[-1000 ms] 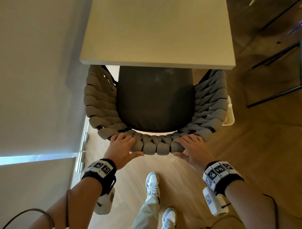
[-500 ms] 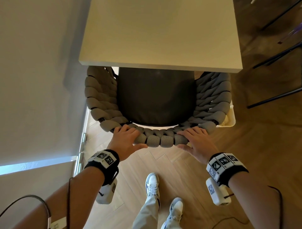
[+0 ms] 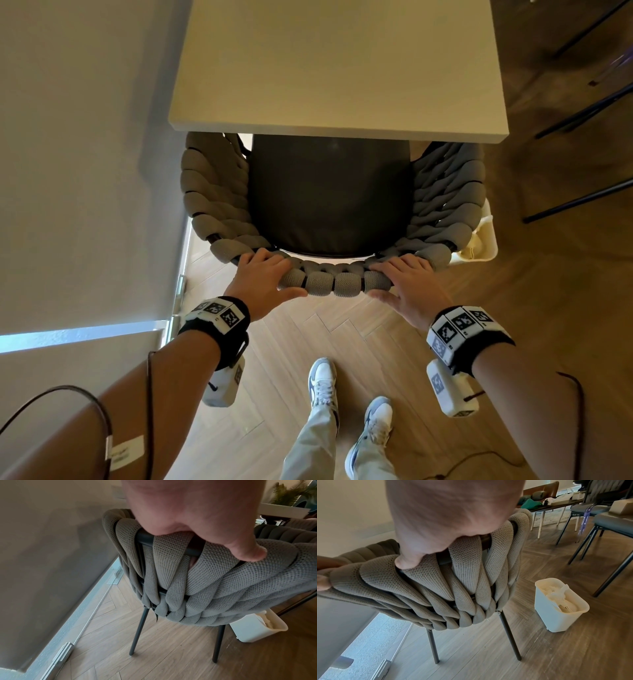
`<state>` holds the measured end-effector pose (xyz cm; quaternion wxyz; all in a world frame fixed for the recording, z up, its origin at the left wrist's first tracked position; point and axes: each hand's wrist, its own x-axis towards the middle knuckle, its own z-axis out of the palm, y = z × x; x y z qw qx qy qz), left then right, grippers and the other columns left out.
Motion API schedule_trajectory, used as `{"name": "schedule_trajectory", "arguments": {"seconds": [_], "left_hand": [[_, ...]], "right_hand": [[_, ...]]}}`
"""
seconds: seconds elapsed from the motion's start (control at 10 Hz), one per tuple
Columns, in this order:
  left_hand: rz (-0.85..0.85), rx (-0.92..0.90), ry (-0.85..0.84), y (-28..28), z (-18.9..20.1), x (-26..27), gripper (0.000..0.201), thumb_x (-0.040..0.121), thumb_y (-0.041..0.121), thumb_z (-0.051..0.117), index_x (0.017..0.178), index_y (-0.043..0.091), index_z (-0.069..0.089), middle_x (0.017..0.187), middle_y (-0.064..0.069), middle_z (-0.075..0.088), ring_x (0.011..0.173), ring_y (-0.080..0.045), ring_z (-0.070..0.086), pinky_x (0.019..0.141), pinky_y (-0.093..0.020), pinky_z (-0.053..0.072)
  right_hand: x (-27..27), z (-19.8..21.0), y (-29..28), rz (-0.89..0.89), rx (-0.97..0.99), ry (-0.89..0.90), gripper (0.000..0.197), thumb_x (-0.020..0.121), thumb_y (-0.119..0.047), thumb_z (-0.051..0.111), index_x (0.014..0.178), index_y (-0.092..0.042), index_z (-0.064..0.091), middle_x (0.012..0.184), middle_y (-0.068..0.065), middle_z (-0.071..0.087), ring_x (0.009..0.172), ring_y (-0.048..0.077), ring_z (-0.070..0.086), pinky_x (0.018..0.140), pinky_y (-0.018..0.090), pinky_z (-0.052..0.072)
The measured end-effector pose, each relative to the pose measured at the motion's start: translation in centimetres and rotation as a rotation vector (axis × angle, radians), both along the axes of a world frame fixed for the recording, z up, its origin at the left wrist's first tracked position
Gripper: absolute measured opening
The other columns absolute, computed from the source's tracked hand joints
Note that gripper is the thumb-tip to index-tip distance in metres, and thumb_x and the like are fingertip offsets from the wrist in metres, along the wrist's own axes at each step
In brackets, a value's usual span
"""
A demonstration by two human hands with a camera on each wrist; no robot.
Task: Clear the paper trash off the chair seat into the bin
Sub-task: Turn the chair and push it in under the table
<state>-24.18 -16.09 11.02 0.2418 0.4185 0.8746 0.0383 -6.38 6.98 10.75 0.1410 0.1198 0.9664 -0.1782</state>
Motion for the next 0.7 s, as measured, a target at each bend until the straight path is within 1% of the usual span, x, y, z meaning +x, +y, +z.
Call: {"name": "schedule_trajectory", "arguments": {"seconds": [0.1,0.2,0.3,0.4,0.5,0.6,0.7], "left_hand": [[0.003,0.013,-0.004,0.0,-0.1,0.1,0.054,0.081,0.066,0.052,0.118,0.028,0.055,0.117,0.007,0.059,0.111,-0.019,0.043,0.105,-0.041,0.027],[-0.002,0.016,0.008,-0.2,-0.3,0.2,0.053,0.081,0.066,0.052,0.116,0.027,0.056,0.115,0.006,0.059,0.111,-0.019,0.044,0.104,-0.041,0.028],[-0.004,0.003,0.002,-0.4,-0.5,0.5,0.052,0.081,0.066,0.051,0.114,0.026,0.056,0.114,0.007,0.059,0.11,-0.018,0.044,0.104,-0.04,0.028],[0.003,0.019,0.006,-0.4,-0.6,0.4,0.053,0.08,0.066,0.052,0.114,0.026,0.056,0.113,0.006,0.06,0.109,-0.019,0.044,0.104,-0.04,0.028],[0.007,0.011,-0.021,-0.2,-0.2,0.2,0.053,0.081,0.065,0.053,0.117,0.027,0.055,0.115,0.006,0.059,0.11,-0.019,0.044,0.105,-0.04,0.027],[0.039,0.004,-0.012,0.0,0.6,0.2,0.053,0.081,0.065,0.053,0.121,0.031,0.053,0.123,0.007,0.057,0.117,-0.019,0.044,0.109,-0.041,0.025],[0.206,0.053,0.029,-1.3,2.2,1.7,0.046,0.085,0.058,0.053,0.123,0.033,0.052,0.131,0.008,0.054,0.124,-0.02,0.046,0.111,-0.042,0.028]], "right_hand": [[-0.1,0.1,0.0,0.006,0.0,-0.012,0.049,0.088,-0.053,0.051,0.128,-0.024,0.052,0.12,-0.003,0.059,0.114,0.02,0.05,0.104,0.038,0.031],[0.1,0.2,-0.1,0.003,0.006,-0.014,0.051,0.087,-0.056,0.047,0.127,-0.024,0.053,0.119,-0.003,0.06,0.113,0.02,0.05,0.103,0.037,0.032],[0.3,0.3,-0.3,0.006,0.002,0.0,0.055,0.085,-0.06,0.04,0.123,-0.023,0.056,0.114,-0.002,0.062,0.108,0.021,0.054,0.1,0.039,0.036],[0.3,0.5,-0.4,0.009,0.004,-0.015,0.056,0.085,-0.059,0.04,0.125,-0.023,0.056,0.114,-0.002,0.062,0.109,0.021,0.053,0.101,0.04,0.036],[0.0,0.8,-0.3,-0.004,0.005,-0.029,0.052,0.088,-0.056,0.046,0.128,-0.024,0.054,0.118,-0.002,0.06,0.113,0.021,0.051,0.103,0.039,0.033],[-0.3,1.2,-0.6,-0.034,0.0,-0.069,0.05,0.089,-0.053,0.05,0.13,-0.024,0.052,0.122,-0.003,0.058,0.118,0.021,0.048,0.105,0.038,0.031],[-1.0,2.3,-0.7,-0.075,-0.024,-0.109,0.049,0.09,-0.051,0.048,0.132,-0.025,0.05,0.127,-0.003,0.056,0.122,0.02,0.045,0.105,0.036,0.032]]}}
